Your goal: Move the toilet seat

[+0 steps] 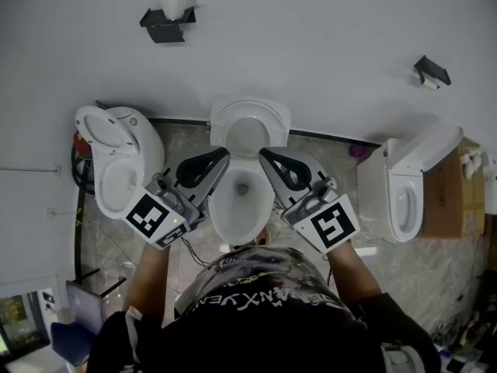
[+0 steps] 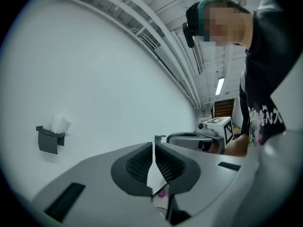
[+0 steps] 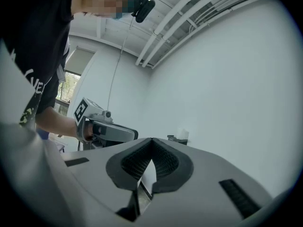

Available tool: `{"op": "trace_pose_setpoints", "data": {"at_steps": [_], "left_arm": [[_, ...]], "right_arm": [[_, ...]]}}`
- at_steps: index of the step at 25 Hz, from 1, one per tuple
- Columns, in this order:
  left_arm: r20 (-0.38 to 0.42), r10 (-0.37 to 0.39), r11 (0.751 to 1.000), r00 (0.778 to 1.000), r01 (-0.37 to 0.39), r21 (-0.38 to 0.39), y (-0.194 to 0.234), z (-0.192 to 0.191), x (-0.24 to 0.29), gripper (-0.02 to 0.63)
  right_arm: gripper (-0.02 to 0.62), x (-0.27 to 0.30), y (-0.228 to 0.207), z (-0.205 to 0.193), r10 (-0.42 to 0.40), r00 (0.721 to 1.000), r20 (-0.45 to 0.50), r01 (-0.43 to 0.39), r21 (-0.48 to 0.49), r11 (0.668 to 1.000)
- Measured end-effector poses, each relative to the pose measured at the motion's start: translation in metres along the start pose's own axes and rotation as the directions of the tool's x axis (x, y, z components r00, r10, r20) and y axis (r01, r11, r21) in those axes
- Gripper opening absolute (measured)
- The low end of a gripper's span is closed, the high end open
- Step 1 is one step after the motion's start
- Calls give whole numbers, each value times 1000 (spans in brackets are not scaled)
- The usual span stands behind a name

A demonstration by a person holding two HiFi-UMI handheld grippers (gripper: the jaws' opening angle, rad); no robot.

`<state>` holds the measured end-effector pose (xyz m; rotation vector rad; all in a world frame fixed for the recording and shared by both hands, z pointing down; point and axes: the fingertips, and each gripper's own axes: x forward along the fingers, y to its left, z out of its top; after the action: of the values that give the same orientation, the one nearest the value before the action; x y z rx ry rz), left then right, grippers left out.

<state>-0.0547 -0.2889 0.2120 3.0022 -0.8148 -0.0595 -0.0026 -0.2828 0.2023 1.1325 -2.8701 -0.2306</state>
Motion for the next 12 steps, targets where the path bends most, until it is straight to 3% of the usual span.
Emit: {"op": "trace_pose_setpoints", "data": {"at_steps": [3, 12], "left_arm": [[12, -2, 1000, 1000, 3, -26, 2, 0, -1, 35], [21, -7, 1000, 1000, 7, 2, 1, 5, -9, 35]], "right_arm": [[2, -1, 0, 0, -6, 1000, -3, 6, -7, 1000], [2, 0, 5, 6, -20, 1000, 4, 20, -31, 999]]}}
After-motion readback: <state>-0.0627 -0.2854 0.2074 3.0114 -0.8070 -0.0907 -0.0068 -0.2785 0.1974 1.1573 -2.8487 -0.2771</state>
